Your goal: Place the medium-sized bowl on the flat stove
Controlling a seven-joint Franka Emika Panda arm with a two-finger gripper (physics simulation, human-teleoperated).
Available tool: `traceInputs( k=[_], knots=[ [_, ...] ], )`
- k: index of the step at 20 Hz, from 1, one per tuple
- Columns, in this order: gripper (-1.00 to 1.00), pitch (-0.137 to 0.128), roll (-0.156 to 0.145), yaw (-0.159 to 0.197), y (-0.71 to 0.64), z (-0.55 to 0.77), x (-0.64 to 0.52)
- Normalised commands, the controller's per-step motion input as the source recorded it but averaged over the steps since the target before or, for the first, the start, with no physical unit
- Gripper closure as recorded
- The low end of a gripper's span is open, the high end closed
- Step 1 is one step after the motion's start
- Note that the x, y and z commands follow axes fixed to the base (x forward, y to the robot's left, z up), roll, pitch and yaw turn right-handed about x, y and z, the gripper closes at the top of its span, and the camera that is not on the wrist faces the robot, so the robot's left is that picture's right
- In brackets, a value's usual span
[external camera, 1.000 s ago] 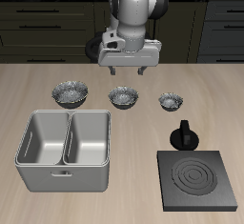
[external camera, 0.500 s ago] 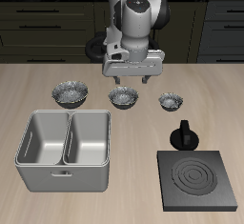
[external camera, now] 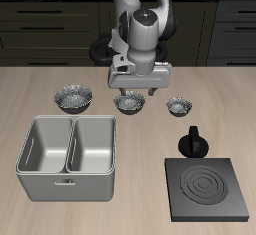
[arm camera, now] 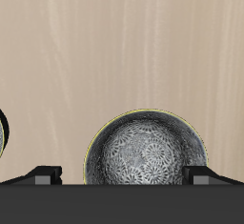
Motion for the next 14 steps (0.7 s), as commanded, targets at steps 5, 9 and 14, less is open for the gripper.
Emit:
traceInputs(
  k=[5, 9, 14],
  knots=[
    [-1.0, -0.011, -0.011, -0.016, 0.01, -0.2, -0.04],
    [-1.0, -0.025, -0.008, -0.012, 0.06, -0.24, -0.08],
    [-1.0, 0.004, -0.004, -0.026, 0.02, -0.16, -0.07]
  ],
)
